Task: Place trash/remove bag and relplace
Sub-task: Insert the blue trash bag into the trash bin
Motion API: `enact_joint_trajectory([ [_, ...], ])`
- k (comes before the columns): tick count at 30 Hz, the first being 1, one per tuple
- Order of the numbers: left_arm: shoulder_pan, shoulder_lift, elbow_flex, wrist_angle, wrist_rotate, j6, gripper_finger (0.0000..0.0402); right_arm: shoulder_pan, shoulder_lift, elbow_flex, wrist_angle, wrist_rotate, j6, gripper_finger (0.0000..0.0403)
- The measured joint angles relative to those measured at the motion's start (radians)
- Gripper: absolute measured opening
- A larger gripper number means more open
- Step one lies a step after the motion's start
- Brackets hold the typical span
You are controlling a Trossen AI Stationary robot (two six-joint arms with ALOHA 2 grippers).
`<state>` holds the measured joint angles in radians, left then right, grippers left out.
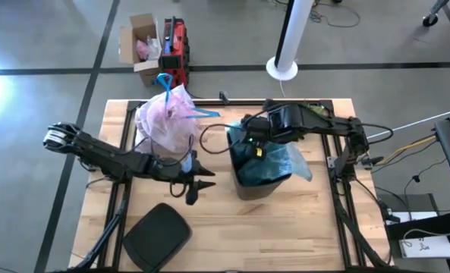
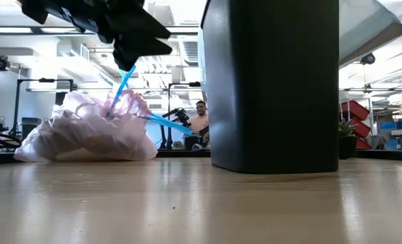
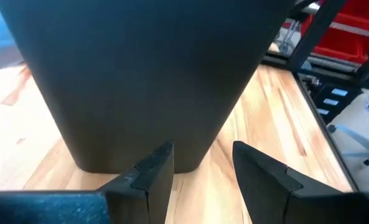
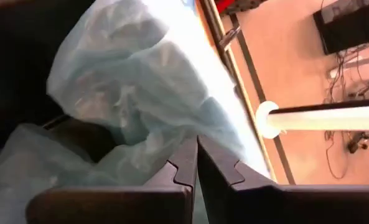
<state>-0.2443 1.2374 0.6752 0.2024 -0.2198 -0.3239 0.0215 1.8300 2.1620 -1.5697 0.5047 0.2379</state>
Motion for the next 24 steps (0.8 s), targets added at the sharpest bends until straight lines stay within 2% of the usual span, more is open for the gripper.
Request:
enact_joint_trajectory([
  [5, -0.002, 0.045, 0.024, -0.003, 0.003, 0.003, 0.0149, 0.000, 0.007, -0.103, 0.003, 0.002, 0.050, 0.0000],
  [9, -0.003, 0.052, 0.045, -0.001, 0.019, 0.007, 0.0154, -0.002, 0.024, -0.213, 0.016, 0.061, 0.074, 0.0000],
  [15, -0.004, 0.014, 0.050, -0.021, 0.020, 0.000, 0.0162, 0.018, 0.029, -0.367, 0.211, 0.079, 0.131, 0.0000],
  [20, -0.006, -0.049, 0.040, -0.128, 0.020, -0.010, 0.0158, 0.068, 0.021, -0.367, 0.227, 0.052, 0.095, 0.0000],
  [24, -0.006, -0.096, 0.023, -0.202, 0.018, -0.006, 0.0151, 0.114, -0.009, -0.296, 0.188, 0.046, 0.040, 0.0000],
])
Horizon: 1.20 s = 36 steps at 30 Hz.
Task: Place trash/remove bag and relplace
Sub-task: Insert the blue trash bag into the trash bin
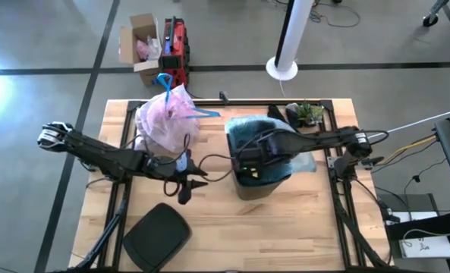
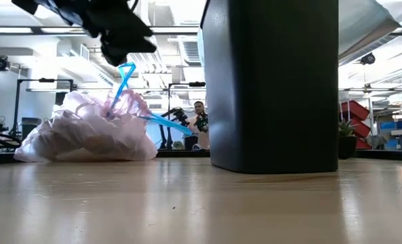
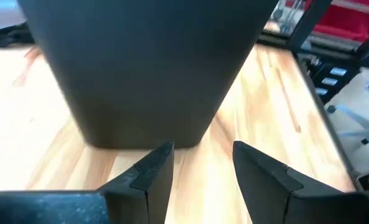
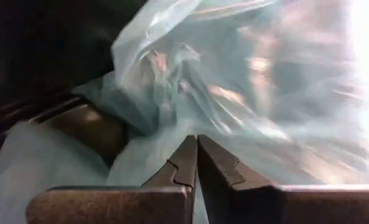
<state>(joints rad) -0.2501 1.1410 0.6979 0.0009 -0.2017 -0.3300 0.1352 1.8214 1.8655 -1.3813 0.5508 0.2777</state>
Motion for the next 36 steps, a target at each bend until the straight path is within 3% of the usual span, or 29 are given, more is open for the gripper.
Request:
enact_joint_trajectory([
  [3, 0.000, -0.024, -0.005, -0.051, -0.002, 0.002, 0.0147, 0.029, -0.010, 0.071, -0.098, 0.068, -0.005, 0.0000],
  [6, 0.000, -0.031, -0.005, -0.077, -0.011, 0.003, 0.0144, 0.046, -0.011, 0.098, -0.183, 0.210, 0.015, 0.0000],
  [11, 0.001, -0.033, -0.005, -0.071, -0.018, 0.006, 0.0141, 0.026, -0.012, 0.061, -0.172, 0.342, 0.140, 0.0000],
  [14, 0.000, -0.035, -0.005, -0.072, -0.018, 0.003, 0.0144, -0.002, 0.001, -0.007, -0.166, 0.358, 0.212, 0.0000],
  [22, -0.003, -0.065, -0.005, -0.082, -0.020, -0.005, 0.0154, -0.009, 0.008, -0.116, -0.012, 0.238, 0.259, 0.0000],
  [29, -0.002, -0.090, -0.005, -0.104, -0.085, 0.007, 0.0157, 0.028, -0.012, 0.015, 0.027, 0.097, 0.074, 0.0000],
  [33, -0.001, -0.117, -0.005, -0.101, -0.131, 0.034, 0.0171, 0.024, -0.069, 0.040, 0.027, 0.094, 0.054, 0.0001],
  [36, 0.005, -0.125, -0.005, -0.099, -0.132, 0.036, 0.0189, 0.007, -0.129, 0.035, 0.034, 0.014, 0.052, 0.0016],
])
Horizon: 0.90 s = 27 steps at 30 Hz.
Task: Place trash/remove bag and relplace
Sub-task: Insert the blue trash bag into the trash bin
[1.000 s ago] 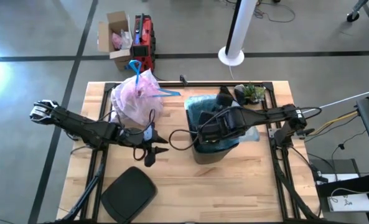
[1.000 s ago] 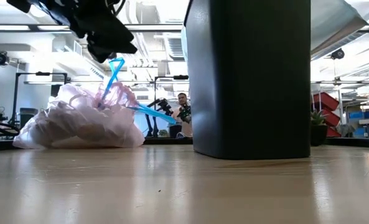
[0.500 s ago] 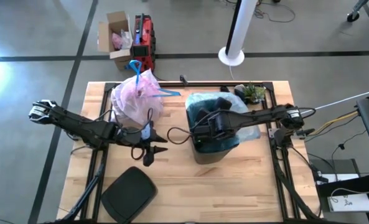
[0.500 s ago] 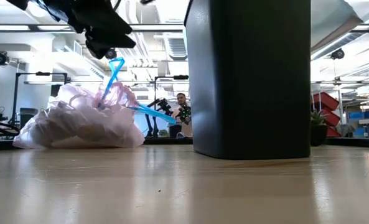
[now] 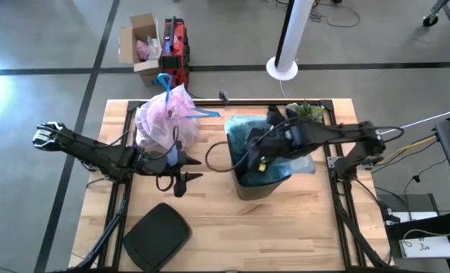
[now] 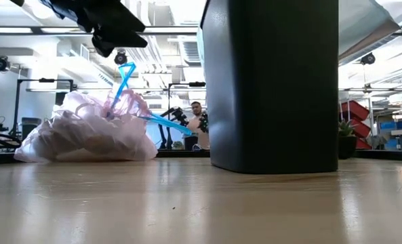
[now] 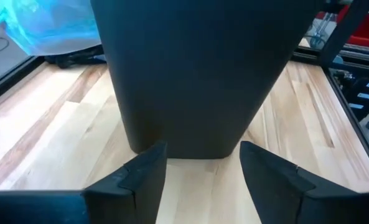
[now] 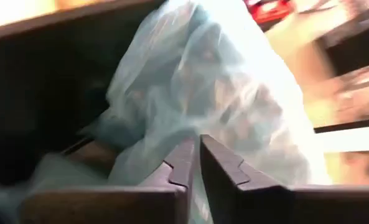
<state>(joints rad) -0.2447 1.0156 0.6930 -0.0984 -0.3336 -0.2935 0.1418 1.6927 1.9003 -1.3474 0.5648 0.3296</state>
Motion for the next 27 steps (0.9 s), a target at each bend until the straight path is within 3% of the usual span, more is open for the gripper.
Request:
enact_joint_trajectory([
  [5, 0.008, 0.000, 0.000, 0.003, 0.000, -0.002, 0.0219, -0.023, -0.076, -0.011, 0.006, -0.195, 0.023, 0.0085],
  [12, 0.009, 0.018, 0.000, 0.101, -0.001, -0.011, 0.0244, -0.044, -0.218, -0.059, 0.085, -0.225, 0.184, 0.0198],
  [19, 0.009, 0.066, 0.000, 0.351, -0.019, -0.073, 0.0248, -0.108, -0.452, -0.332, 0.336, -0.213, 0.262, 0.0251],
  [24, -0.015, 0.053, 0.000, 0.358, -0.089, -0.226, 0.0249, -0.136, -0.647, -0.572, 0.619, -0.116, 0.222, 0.0275],
  [27, -0.038, 0.048, 0.000, 0.406, -0.147, -0.275, 0.0249, -0.161, -0.771, -0.722, 0.770, -0.115, 0.199, 0.0291],
])
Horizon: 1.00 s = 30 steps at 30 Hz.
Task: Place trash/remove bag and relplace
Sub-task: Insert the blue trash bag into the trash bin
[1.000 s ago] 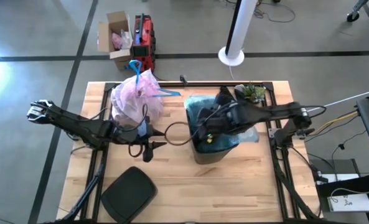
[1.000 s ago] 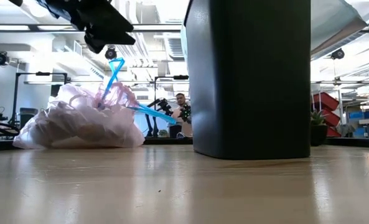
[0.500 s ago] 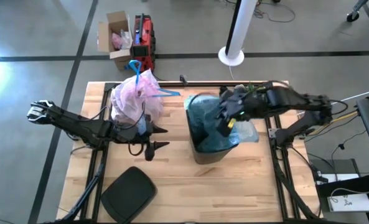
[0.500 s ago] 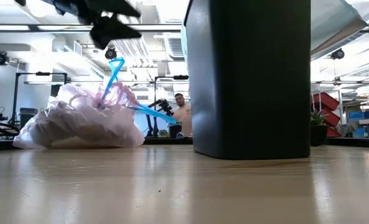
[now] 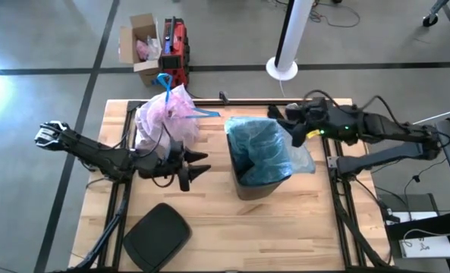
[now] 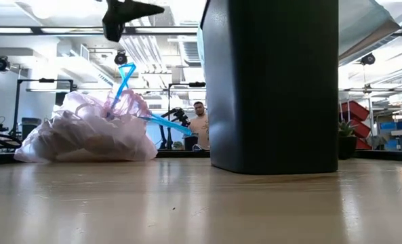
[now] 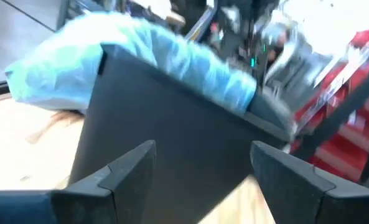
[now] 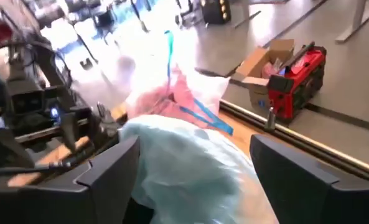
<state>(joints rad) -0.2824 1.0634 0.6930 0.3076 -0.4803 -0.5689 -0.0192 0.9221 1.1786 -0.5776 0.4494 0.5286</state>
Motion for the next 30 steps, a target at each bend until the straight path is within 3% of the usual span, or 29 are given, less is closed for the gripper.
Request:
enact_joint_trajectory([
  [4, -0.005, 0.000, 0.000, 0.137, -0.029, -0.049, 0.0250, -0.027, -0.156, -0.187, 0.074, 0.006, 0.072, 0.0307],
  [8, -0.005, 0.001, 0.000, 0.201, -0.036, -0.110, 0.0254, -0.055, -0.316, -0.316, 0.019, 0.098, 0.234, 0.0310],
  [14, -0.005, 0.027, 0.000, 0.209, -0.036, -0.208, 0.0255, -0.115, -0.480, -0.422, -0.132, 0.094, 0.398, 0.0305],
  [20, -0.021, 0.066, 0.000, 0.223, -0.030, -0.305, 0.0255, -0.131, -0.504, -0.589, -0.165, -0.210, 0.622, 0.0308],
  [25, -0.063, 0.062, 0.000, 0.227, -0.031, -0.309, 0.0255, -0.129, -0.594, -0.622, -0.103, -0.253, 0.687, 0.0311],
  [30, -0.089, 0.056, 0.000, 0.228, -0.036, -0.314, 0.0255, -0.129, -0.724, -0.628, -0.176, -0.341, 0.775, 0.0311],
])
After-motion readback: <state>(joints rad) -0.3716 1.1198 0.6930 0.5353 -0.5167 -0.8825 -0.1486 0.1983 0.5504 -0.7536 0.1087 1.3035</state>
